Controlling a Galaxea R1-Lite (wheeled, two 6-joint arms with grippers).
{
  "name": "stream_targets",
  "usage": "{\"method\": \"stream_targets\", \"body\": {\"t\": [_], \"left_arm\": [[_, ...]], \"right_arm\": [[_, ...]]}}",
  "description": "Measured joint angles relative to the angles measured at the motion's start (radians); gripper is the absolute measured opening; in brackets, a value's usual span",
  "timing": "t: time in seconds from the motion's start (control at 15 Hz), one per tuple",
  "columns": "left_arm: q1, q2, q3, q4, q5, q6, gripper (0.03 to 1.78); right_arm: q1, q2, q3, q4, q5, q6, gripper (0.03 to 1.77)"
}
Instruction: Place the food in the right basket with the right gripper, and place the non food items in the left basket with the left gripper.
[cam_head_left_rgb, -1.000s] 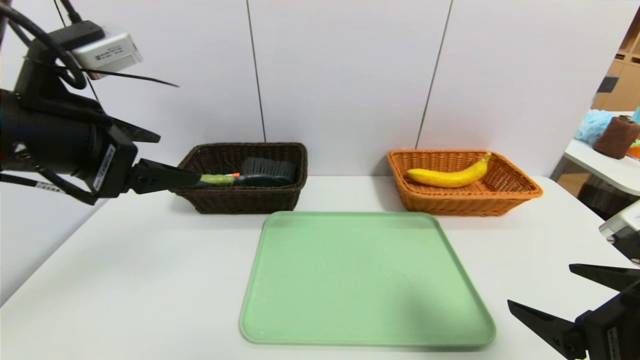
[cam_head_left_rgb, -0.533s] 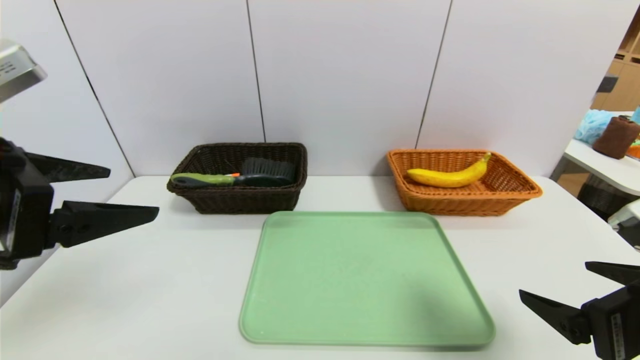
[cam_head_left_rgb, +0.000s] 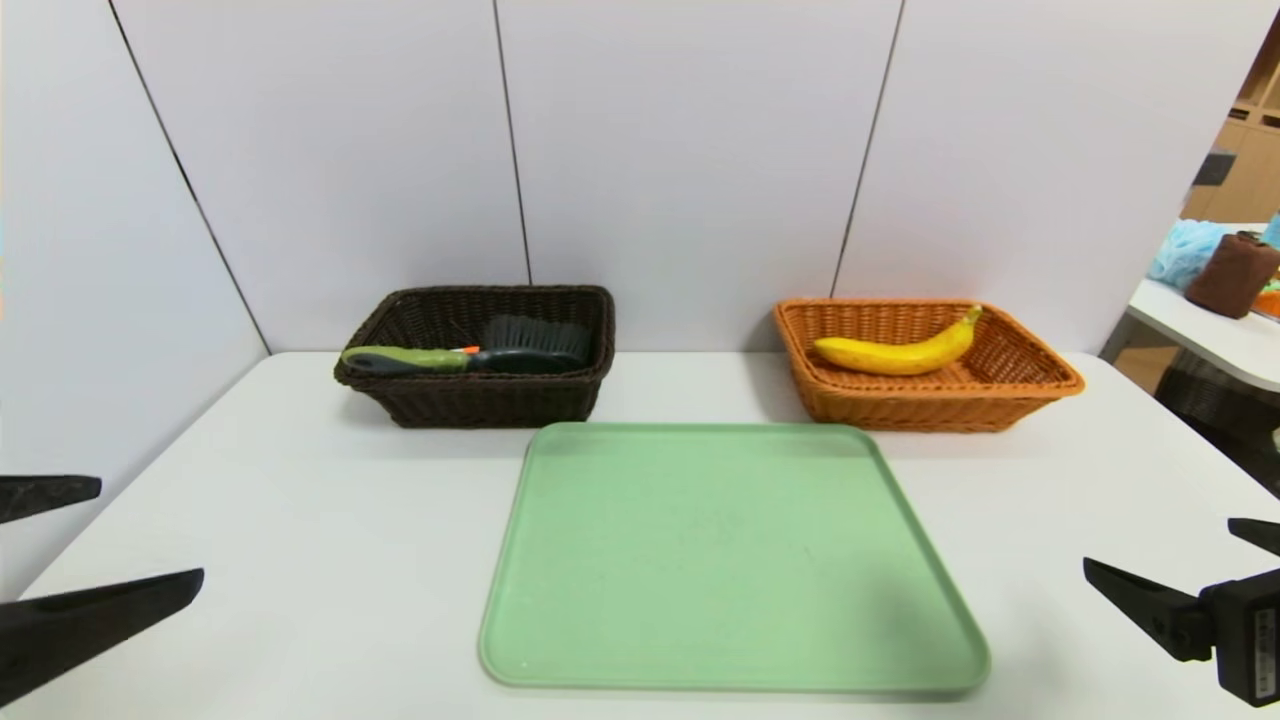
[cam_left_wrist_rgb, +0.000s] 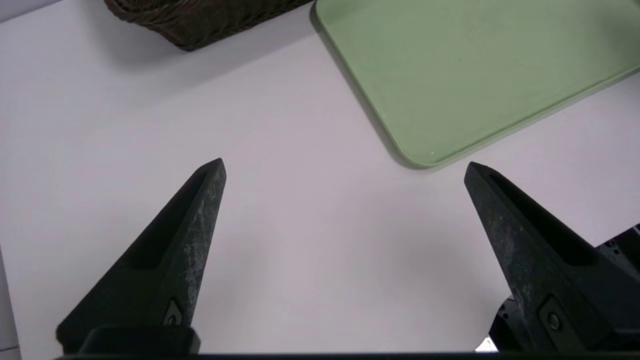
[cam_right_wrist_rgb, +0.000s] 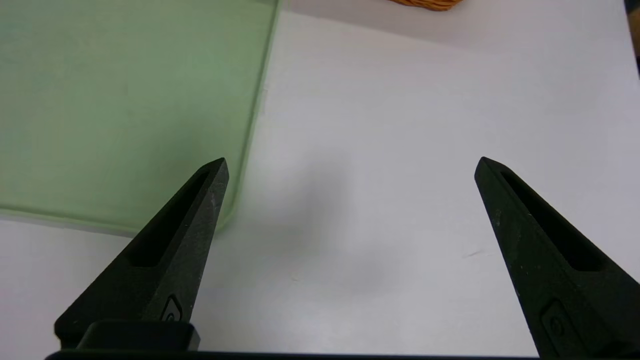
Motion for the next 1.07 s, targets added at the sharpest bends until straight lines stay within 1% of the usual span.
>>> {"method": "stream_targets", "body": {"t": [0.2, 0.4, 0.8, 1.07], "left_arm": [[0.027, -0.094, 0.077, 0.000, -0.002, -0.045, 1.69], [0.066, -0.188, 0.156, 0.001, -0.005, -0.059, 1.69], [0.143, -0.366, 0.258, 0.030, -0.014, -0.087, 1.69], [0.194, -0.489, 0.290, 0.097, -0.059, -0.100, 1.69]], "right_arm": [[-0.077, -0.049, 0.031, -0.020, 0.001, -0.017, 1.70], [-0.137, -0.107, 0.064, -0.034, 0.002, -0.037, 1.70], [-0.217, -0.232, 0.098, -0.034, 0.005, -0.045, 1.70], [-0.271, -0.305, 0.127, -0.034, 0.005, -0.060, 1.70]]}}
